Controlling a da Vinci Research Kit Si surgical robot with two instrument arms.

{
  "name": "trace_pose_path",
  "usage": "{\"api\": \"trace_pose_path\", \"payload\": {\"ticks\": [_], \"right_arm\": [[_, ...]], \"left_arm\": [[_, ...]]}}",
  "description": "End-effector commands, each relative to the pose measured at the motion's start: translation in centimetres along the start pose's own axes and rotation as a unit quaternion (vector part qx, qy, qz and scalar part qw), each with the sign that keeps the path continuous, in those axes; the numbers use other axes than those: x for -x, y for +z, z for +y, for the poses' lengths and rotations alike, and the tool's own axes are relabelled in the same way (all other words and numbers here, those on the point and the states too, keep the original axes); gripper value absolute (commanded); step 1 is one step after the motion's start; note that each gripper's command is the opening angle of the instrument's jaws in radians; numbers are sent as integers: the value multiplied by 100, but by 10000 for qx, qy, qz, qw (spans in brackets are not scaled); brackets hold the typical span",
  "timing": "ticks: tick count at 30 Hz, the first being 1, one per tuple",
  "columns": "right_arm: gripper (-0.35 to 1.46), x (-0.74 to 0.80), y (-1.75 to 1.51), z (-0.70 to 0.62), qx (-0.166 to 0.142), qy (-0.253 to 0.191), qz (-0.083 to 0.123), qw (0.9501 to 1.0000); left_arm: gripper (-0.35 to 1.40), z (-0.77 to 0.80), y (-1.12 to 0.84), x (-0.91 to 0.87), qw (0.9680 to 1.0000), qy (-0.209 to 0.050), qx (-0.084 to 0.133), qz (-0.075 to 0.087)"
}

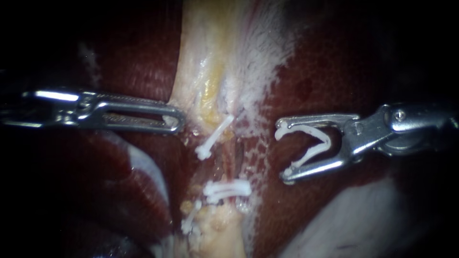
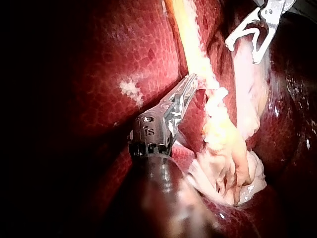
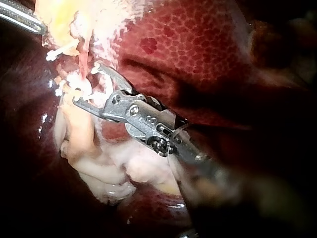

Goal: Clipping third clip right tube

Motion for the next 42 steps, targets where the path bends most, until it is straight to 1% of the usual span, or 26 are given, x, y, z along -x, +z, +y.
{"api": "trace_pose_path", "payload": {"ticks": [1,10,15,19,23,24,27,30,33,36,42], "right_arm": [[60,0,0,0,0,-1,1,10000],[60,2,3,-2,-24,-10,-1,10000],[60,8,13,-4,-143,265,-12,9995],[60,17,29,-9,-187,514,-33,9985],[59,30,51,-12,-362,782,-76,9963],[59,32,55,-13,-407,854,-89,9955],[58,41,70,-14,-637,988,-143,9930],[57,48,82,-12,-745,1050,-182,9915],[56,50,90,-8,-830,1057,-205,9907],[56,49,95,-4,-818,1046,-204,9909],[56,48,103,4,-793,1058,-200,9910]], "left_arm": [[-35,0,0,0,10000,0,0,0],[-35,-2,-1,1,10000,-2,-4,1],[-35,-1,-10,9,10000,-23,-41,15],[-35,1,-20,19,10000,-51,-24,12],[-35,0,-33,31,10000,-88,14,3],[-35,-2,-37,35,9999,-101,37,12],[-35,-9,-48,47,9999,-139,48,-65],[-35,-17,-60,60,9999,-93,48,-136],[-35,-24,-70,71,9998,-70,60,-196],[-35,-30,-77,77,9997,-60,58,-238],[-35,-42,-79,79,9996,-40,82,-259]]}}
